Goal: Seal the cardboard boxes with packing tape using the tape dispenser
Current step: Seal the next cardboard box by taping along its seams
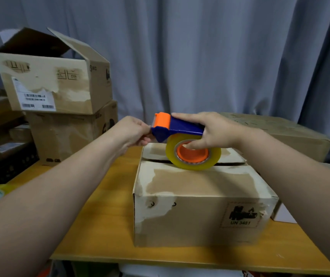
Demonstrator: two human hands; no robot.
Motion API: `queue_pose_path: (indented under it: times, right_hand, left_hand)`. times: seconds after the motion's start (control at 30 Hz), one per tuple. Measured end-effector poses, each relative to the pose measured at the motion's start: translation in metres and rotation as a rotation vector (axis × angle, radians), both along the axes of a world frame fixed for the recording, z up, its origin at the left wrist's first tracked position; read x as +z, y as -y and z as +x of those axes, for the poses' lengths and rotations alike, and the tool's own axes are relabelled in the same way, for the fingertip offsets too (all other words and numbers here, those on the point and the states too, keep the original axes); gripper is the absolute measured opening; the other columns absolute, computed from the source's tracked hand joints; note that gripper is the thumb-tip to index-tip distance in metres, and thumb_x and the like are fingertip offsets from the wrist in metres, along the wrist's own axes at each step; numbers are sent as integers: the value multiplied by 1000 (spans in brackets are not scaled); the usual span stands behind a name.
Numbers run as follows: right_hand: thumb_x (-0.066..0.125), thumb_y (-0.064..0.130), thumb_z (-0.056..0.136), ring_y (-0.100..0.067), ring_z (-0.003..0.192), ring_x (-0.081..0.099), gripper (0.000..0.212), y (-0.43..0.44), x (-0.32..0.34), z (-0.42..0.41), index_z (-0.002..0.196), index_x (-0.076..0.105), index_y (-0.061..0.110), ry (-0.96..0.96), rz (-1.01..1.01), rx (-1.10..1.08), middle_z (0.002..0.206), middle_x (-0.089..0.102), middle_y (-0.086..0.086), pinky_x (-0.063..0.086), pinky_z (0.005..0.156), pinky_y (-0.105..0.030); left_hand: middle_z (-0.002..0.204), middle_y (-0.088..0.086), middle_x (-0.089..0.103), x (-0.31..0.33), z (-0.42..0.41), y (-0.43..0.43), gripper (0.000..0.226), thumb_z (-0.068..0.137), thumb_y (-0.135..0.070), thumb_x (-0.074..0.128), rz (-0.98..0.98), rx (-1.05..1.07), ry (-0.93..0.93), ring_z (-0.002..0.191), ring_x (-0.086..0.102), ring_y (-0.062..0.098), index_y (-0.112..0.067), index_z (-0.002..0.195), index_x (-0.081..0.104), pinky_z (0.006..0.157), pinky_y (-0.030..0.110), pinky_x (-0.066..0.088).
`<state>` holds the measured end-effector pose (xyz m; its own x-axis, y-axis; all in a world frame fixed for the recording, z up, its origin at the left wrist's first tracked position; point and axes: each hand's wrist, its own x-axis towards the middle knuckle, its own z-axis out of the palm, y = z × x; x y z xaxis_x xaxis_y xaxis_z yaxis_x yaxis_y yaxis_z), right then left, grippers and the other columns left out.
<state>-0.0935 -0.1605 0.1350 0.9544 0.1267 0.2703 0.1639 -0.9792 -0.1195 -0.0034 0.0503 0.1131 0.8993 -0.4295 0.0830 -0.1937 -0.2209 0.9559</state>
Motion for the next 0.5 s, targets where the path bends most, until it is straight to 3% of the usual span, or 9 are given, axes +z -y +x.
queue_pose_path:
  times: [0.1,0.2,0.3,0.4,0.5]
  right_hand:
    - [70,58,75,-14,94,49,84,-8,27,-4,137,15,67,-1,-214,-59,107,53,7,38,78,-30]
    - [71,57,74,-12,92,50,83,-3,50,-16,137,18,66,-63,-285,-121,108,53,15,39,75,-29]
    - [70,54,75,-10,86,48,77,4,49,-23,137,25,63,-171,-467,-238,95,49,19,36,69,-26]
    - [72,48,75,-8,90,50,72,0,34,-15,135,34,60,-279,-417,-241,100,50,23,39,72,-25]
    - [72,42,77,-9,94,54,71,-2,23,-2,136,36,57,-315,-366,-211,109,57,20,46,79,-27]
  left_hand:
    - [61,4,56,5,3,-14,17,95,-8,54,-28,30,13,46,47,6,-4,80,62,40,12,42]
    - [63,5,53,-3,19,-45,19,94,-9,56,-13,114,-8,53,45,12,-5,76,61,49,19,41]
    - [64,6,52,-26,31,-75,16,93,-9,55,60,199,-105,55,43,14,-2,81,63,52,22,37]
    - [58,5,43,-51,29,-74,23,91,-9,52,67,271,-180,48,35,14,-8,69,53,38,18,29]
    - [56,4,36,-69,33,-68,35,92,-25,59,53,341,-180,47,29,17,-12,62,45,43,22,26]
